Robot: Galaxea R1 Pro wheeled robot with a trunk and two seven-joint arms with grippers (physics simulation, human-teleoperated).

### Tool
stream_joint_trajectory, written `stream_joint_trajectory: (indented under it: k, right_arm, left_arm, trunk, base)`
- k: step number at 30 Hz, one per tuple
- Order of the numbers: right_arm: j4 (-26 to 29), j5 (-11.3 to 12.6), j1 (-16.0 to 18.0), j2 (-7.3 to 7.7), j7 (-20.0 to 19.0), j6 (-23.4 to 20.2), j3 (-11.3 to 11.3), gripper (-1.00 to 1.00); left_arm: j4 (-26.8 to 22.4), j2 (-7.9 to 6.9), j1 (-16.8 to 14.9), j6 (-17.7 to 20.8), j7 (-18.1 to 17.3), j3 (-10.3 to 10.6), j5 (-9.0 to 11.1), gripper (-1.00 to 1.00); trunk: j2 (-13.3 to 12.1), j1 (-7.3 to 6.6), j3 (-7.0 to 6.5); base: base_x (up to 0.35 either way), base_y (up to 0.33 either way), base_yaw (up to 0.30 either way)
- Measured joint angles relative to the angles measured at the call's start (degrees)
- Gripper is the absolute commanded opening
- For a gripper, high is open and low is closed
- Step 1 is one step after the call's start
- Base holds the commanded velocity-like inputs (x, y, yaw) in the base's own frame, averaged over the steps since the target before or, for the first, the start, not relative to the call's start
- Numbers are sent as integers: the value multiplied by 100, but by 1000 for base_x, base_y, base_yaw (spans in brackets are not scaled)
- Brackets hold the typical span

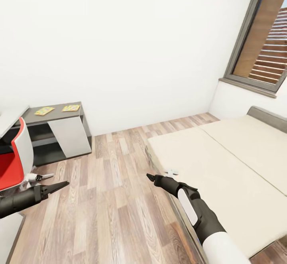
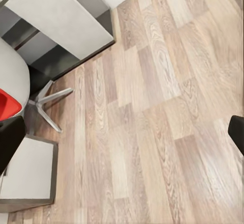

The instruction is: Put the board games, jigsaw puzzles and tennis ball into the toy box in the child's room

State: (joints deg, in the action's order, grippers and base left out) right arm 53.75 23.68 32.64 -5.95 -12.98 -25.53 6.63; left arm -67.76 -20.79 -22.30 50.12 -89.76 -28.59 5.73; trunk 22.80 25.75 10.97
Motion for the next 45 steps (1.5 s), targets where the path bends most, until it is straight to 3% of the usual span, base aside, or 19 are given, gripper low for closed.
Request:
stream_joint_trajectory:
  k: [35,45]
  right_arm:
    - [-6,3,0,0,9,0,-14,100]
    - [-25,0,0,0,1,0,-172,100]
  left_arm:
    - [1,-2,0,-1,0,-11,9,100]
    - [0,-2,0,-1,0,-40,9,100]
  trunk:
    - [0,0,-9]
    - [0,0,-30]
  base:
    - [0,104,-281]
    - [0,120,-281]
